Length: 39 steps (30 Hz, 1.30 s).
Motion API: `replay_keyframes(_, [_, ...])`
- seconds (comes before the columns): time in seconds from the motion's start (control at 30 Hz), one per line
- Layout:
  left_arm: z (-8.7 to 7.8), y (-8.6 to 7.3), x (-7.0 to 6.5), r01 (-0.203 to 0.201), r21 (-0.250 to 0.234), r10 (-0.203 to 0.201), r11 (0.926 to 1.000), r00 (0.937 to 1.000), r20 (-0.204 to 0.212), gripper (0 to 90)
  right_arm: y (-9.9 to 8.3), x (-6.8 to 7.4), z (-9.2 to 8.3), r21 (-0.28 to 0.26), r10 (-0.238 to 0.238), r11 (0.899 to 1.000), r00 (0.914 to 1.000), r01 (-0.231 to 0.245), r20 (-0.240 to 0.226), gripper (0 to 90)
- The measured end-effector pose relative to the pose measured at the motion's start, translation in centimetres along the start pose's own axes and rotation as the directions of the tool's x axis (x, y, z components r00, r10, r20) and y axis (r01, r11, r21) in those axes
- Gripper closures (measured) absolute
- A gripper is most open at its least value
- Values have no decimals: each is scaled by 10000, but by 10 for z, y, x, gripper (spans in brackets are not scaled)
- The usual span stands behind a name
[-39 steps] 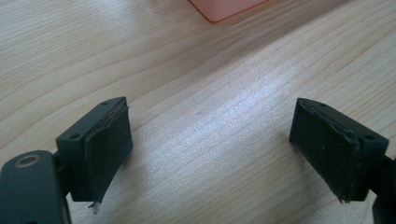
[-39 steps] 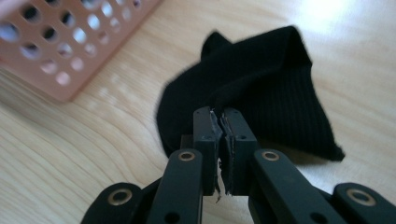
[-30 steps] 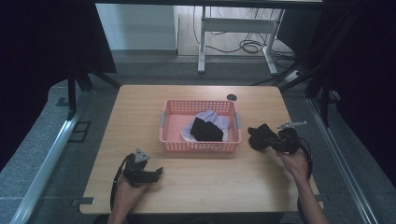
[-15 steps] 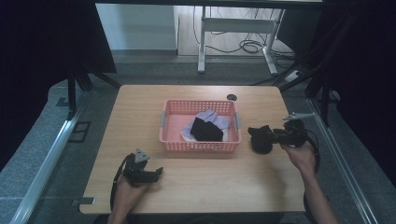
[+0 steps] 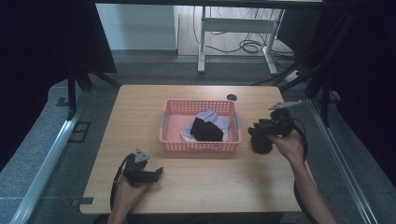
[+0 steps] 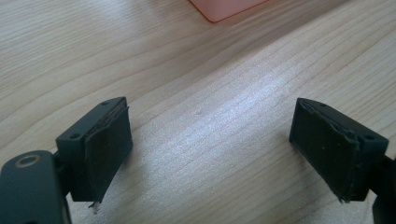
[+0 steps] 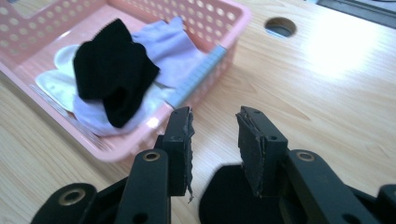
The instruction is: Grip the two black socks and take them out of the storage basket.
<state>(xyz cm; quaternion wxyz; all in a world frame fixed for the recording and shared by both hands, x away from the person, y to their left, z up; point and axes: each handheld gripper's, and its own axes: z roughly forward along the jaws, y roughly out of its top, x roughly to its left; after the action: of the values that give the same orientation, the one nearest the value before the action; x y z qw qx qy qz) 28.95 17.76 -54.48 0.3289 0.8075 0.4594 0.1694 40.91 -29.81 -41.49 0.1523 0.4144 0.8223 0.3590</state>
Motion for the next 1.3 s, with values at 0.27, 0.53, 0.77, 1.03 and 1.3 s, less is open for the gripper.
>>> replay_keyframes(0.27, [0,0,0,-16,5,16,10000,10000,-6,128,19,18,18,8,-405,9992,9983,406,-415,645])
replay_keyframes(0.53, [0,0,0,4,5,-4,10000,10000,3,128,32,33,38,140,-648,9977,9939,663,-889,650])
replay_keyframes(0.77, [0,0,0,-2,5,2,10000,10000,5,128,42,47,61,415,-950,9941,9884,1005,-1186,639])
replay_keyframes(1.03, [0,0,0,-2,5,2,10000,10000,8,128,49,62,91,811,-1136,9885,9802,1280,-1621,618])
replay_keyframes(1.3, [0,0,0,-4,6,4,10000,10000,8,128,46,70,116,1724,-1212,9741,9816,1462,-1474,598])
